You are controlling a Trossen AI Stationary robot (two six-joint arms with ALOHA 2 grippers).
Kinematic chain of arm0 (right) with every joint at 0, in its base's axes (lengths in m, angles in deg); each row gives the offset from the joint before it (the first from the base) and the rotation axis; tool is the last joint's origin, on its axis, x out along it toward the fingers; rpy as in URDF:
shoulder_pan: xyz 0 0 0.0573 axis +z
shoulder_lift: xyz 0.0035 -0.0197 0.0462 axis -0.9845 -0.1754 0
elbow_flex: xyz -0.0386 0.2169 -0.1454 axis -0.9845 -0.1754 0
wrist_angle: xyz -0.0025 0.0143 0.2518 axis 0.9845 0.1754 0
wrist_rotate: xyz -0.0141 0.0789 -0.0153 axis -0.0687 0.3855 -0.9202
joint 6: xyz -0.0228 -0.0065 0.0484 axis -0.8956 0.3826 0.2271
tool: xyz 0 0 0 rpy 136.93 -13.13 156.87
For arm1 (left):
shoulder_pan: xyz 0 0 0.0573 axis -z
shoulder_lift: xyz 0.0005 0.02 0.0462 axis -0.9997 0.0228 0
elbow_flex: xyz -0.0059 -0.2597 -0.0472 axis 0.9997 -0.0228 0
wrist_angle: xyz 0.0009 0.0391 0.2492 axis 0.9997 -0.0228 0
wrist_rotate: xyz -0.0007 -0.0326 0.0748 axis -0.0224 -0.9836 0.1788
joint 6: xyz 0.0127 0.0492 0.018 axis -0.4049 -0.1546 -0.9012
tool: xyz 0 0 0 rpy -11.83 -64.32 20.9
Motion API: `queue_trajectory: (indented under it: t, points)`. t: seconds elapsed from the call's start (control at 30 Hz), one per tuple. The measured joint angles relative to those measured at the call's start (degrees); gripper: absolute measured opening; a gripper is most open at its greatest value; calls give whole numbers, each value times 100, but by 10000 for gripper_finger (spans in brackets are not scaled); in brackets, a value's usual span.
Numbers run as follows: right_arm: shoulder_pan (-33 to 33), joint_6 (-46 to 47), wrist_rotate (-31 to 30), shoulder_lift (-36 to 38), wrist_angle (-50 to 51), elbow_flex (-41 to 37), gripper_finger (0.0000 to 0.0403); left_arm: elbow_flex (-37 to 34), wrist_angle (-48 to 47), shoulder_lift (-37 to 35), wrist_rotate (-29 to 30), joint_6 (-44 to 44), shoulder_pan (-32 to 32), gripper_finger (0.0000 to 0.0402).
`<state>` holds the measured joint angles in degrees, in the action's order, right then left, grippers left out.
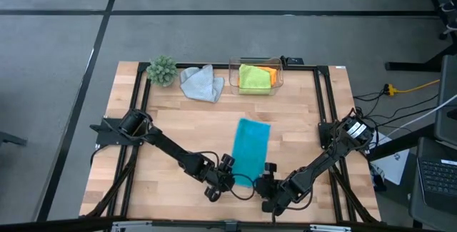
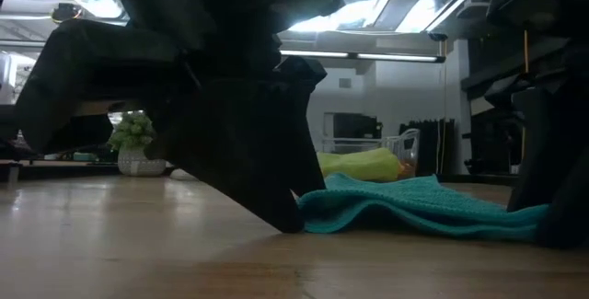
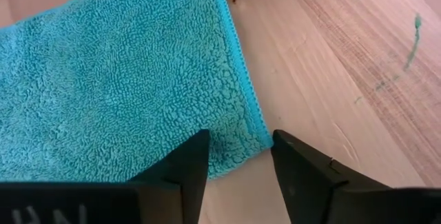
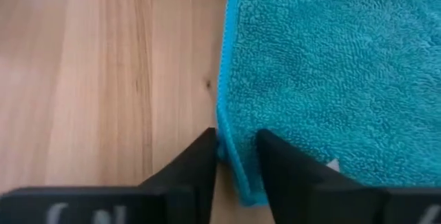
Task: Fold microfiber towels
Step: Fold the blue microfiber cloth
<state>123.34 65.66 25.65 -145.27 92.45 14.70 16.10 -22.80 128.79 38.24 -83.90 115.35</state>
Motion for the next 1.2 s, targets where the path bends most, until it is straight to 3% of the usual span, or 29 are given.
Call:
queue_trajectory:
  t: [0.23,0.43,0.7,1.0,1.2]
  points:
    - [-6,-38,-61,0,57,-4,14,-5,53,11,38,-17,0,90]
    - [-4,-22,-193,-2,55,-13,14,-15,92,22,173,-31,-10,10]
    - [-4,-66,-319,-20,197,169,7,-28,30,-145,762,-33,18,2]
    - [176,-196,-842,-20,1407,1339,4,-19,78,-781,1110,-13,450,0]
    - [303,360,-999,-17,1867,2001,5,-17,72,-1189,1183,31,758,0]
